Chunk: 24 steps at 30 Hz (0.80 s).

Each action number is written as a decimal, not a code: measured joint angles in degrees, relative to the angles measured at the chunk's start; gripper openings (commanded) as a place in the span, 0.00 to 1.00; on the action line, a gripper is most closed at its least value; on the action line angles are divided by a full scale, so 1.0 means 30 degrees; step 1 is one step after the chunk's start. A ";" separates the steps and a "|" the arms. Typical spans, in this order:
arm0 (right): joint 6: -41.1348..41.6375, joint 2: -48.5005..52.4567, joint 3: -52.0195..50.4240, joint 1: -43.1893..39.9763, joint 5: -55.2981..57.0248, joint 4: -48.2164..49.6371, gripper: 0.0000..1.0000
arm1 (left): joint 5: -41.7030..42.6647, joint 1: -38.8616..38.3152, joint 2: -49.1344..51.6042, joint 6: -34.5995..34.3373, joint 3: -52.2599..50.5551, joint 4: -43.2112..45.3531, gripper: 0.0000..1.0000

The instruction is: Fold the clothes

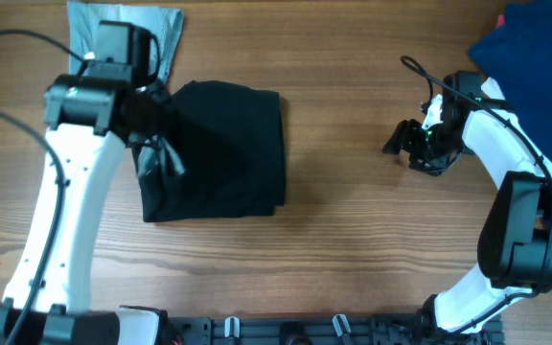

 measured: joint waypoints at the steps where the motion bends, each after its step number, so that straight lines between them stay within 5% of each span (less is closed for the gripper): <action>1: 0.0000 0.0000 0.0000 0.0000 -0.0007 -0.0022 0.70 | 0.0007 -0.0321 0.0393 0.0000 0.0007 0.0619 0.04; 15: 0.0000 0.0007 0.0000 0.0036 -0.0423 -0.0160 0.70 | 0.1144 -0.6113 0.3920 -0.0102 0.0022 0.4014 0.08; 24: 0.0000 0.0007 0.0000 0.0678 -0.0495 -0.0168 0.70 | 0.2375 -0.6492 0.6499 0.0656 0.0036 0.3541 0.09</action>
